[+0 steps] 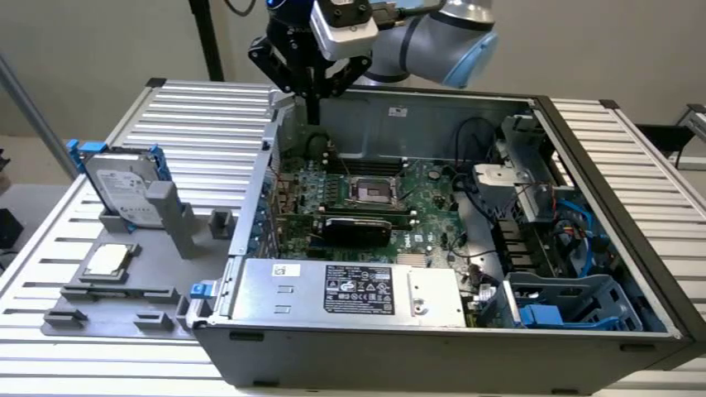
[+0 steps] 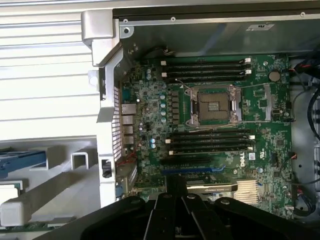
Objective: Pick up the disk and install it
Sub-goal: 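Reach for the disk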
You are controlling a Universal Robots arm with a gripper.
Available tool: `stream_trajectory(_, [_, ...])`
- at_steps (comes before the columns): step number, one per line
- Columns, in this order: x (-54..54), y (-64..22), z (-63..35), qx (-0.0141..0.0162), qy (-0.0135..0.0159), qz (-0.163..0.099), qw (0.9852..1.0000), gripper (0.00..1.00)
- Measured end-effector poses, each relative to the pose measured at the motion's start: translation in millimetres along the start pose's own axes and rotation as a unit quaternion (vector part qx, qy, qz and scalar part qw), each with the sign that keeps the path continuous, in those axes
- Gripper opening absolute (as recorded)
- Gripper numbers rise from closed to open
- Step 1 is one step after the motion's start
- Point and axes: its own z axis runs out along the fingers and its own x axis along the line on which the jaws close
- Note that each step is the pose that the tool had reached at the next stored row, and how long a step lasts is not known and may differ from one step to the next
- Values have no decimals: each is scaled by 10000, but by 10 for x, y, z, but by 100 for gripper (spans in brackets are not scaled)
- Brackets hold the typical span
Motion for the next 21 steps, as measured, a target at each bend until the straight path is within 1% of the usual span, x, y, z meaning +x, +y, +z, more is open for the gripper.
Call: stream_trajectory(21, [954, -67, -21, 0, 0, -1, 10000, 11])
